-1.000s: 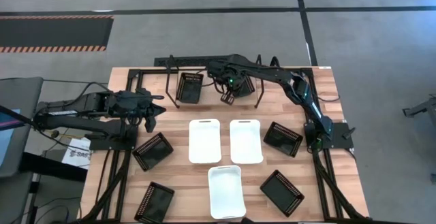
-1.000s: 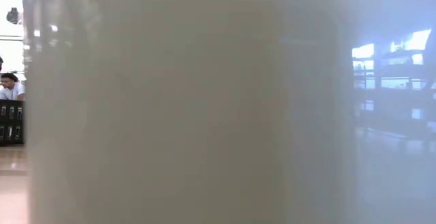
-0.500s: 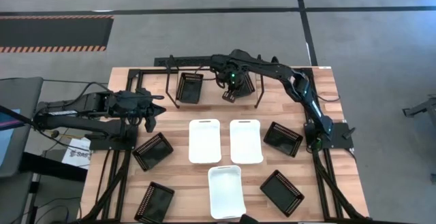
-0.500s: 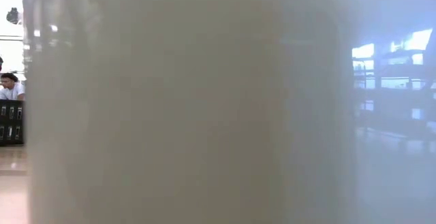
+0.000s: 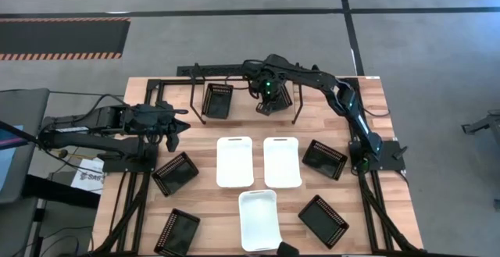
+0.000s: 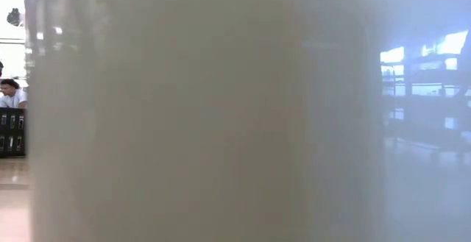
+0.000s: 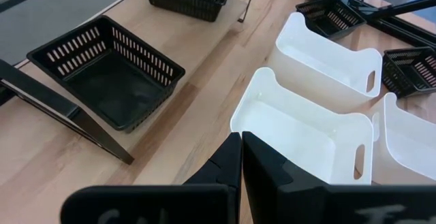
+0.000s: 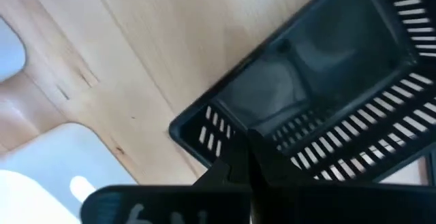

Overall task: Stack baskets on shelf by color
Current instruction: Adjust the black bins

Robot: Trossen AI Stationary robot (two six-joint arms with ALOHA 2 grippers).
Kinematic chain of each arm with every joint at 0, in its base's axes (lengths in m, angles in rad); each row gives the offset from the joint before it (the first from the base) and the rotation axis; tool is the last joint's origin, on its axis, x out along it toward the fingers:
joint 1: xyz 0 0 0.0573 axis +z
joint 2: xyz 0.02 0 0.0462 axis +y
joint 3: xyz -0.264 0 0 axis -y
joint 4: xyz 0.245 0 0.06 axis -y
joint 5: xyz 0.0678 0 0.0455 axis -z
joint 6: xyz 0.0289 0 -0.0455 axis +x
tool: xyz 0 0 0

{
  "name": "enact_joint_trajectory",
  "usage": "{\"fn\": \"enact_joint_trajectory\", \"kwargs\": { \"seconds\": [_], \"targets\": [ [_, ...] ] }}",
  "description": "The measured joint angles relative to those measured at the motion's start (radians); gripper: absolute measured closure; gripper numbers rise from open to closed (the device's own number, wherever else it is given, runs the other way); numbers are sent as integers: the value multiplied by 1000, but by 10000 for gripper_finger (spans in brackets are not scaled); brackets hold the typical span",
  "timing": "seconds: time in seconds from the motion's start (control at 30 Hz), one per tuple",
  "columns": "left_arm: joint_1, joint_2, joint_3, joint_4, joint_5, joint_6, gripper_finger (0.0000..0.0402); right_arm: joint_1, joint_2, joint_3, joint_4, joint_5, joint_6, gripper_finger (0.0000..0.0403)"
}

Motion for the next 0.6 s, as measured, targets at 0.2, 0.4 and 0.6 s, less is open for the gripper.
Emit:
{"fn": "enact_joint_trajectory", "kwargs": {
  "seconds": [0.2,0.4,0.6],
  "targets": [
    [0,0,0,0,0,0,402,6,1,-16,-18,1,-4,403],
    [0,0,0,0,0,0,402,29,3,-132,-15,-1,-54,403],
    [0,0,0,0,6,0,401,44,5,-182,19,-1,-52,403]
  ]
}}
